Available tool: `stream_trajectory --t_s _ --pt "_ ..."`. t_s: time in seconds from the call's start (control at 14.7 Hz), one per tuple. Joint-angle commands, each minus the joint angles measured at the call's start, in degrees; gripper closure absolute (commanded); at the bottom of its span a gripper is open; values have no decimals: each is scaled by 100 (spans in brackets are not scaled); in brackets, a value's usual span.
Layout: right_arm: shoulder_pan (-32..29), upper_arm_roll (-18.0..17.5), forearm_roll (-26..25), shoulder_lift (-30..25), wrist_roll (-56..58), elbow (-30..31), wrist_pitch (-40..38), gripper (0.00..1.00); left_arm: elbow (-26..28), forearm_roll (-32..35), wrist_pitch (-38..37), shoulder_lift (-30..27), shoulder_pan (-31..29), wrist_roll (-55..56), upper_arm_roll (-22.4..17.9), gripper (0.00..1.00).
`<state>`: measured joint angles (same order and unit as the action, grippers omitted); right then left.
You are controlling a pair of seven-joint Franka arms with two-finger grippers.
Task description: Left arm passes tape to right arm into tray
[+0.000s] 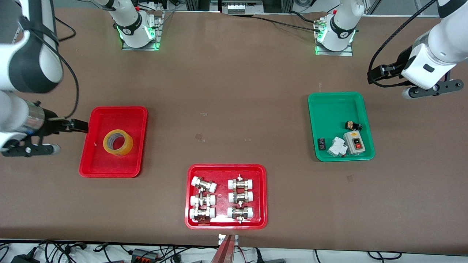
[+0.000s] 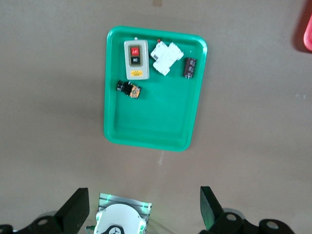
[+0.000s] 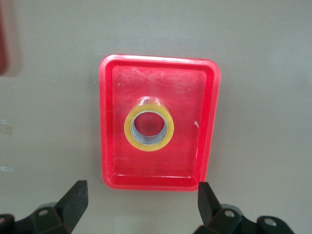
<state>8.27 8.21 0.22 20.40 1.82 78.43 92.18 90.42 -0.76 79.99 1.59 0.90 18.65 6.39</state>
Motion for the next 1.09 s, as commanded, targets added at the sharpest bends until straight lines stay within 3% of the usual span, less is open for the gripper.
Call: stream_trajectory --t_s 0.0,0.34,0.54,0.89,1.02 --pt "-71 -4 66 -203 -138 -266 -182 0 -402 268 51 254 -38 -37 46 0" --pt "-307 -65 83 -238 -164 -434 -95 0 -482 366 60 228 -64 -81 -14 0" --pt "-1002 -793 48 -343 -156 -364 63 0 -482 365 130 246 -125 -37 -24 0" --pt "-994 -795 -31 -458 -156 -206 99 0 -464 339 -175 193 -152 -125 -24 0" --pt "-985 -795 -40 -711 -156 187 256 0 -482 304 -238 202 -126 -125 46 0"
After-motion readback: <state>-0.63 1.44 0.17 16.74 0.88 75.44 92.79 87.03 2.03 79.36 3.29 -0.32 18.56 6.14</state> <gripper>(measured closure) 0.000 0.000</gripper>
